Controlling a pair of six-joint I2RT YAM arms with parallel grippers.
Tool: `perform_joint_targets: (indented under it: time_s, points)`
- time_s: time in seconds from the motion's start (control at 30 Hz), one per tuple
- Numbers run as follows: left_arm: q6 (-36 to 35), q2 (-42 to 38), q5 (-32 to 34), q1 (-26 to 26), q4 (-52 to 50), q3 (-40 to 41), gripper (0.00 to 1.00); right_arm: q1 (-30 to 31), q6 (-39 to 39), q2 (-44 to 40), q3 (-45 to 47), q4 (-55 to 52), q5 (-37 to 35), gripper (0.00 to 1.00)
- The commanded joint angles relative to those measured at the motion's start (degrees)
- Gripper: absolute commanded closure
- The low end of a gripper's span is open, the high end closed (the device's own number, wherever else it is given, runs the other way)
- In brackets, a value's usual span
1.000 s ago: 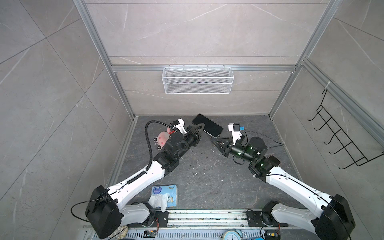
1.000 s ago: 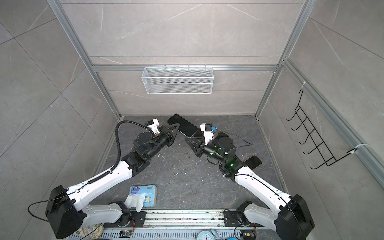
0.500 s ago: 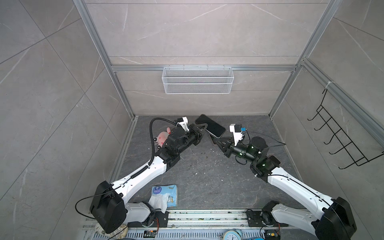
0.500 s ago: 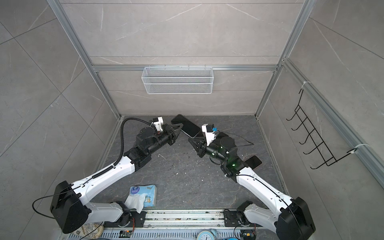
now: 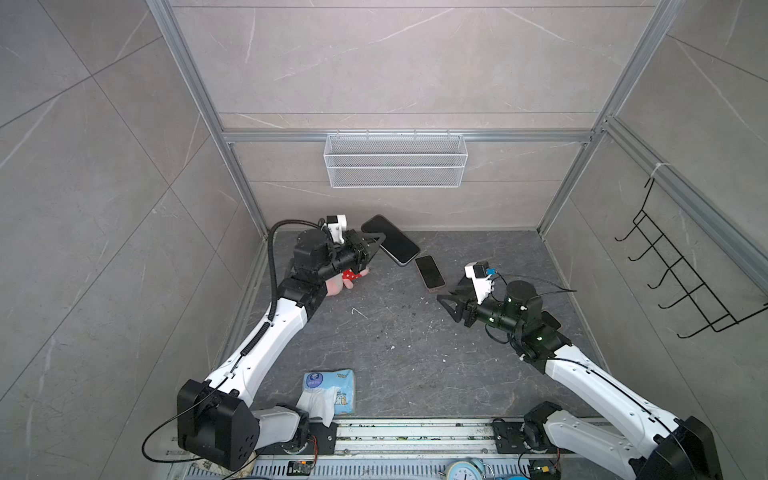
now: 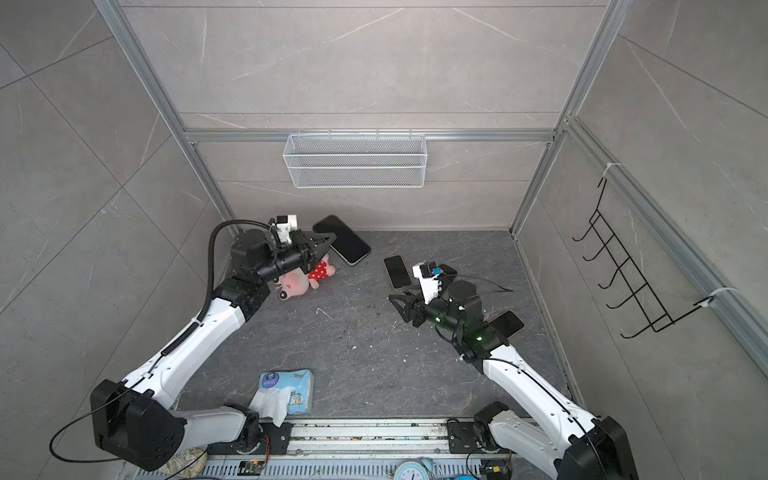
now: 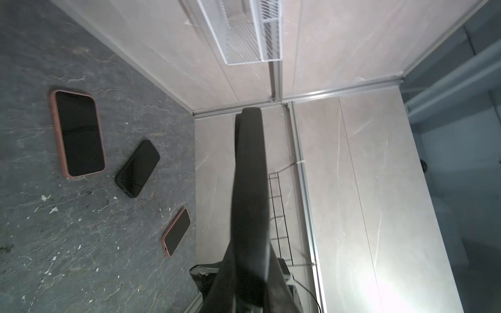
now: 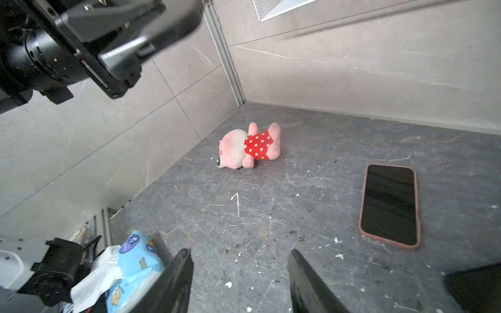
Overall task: Take the phone out of the phone case
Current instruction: Remove the phone case from the phone.
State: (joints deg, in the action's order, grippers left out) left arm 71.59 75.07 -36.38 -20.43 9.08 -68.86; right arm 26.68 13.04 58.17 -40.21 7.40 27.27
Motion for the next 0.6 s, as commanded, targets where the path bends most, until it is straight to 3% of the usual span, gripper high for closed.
perform_joint_targets:
  time_s: [0.0, 0.1, 0.27, 0.4, 0.57]
  points:
    - [-17.55, 1.76, -18.23, -0.32, -5.22, -9.62, 1.00, -0.22, -5.85, 0.39, -8.07, -11.47, 5.81, 0.37]
    - [-27.37, 3.23, -25.74, -0.32, -9.79, -13.14, 1.00, -0.22, -7.94, 1.31, -13.40, -18.50, 6.95, 0.34]
    - [-50.31, 4.43, -26.79, -0.38, -29.89, -19.62, 1.00, -0.24, -8.73, 0.98, -18.23, -23.18, 11.65, 0.32]
    - [-56.71, 3.88, -28.36, -0.38, -31.23, -19.17, 1.00, -0.30, -10.33, 1.97, -20.94, -26.30, 15.58, 0.34]
    - [-59.60, 3.17, -30.32, -1.08, -29.65, -17.99, 1.00, -0.13, -10.85, 3.91, -22.43, -25.93, 20.54, 0.36]
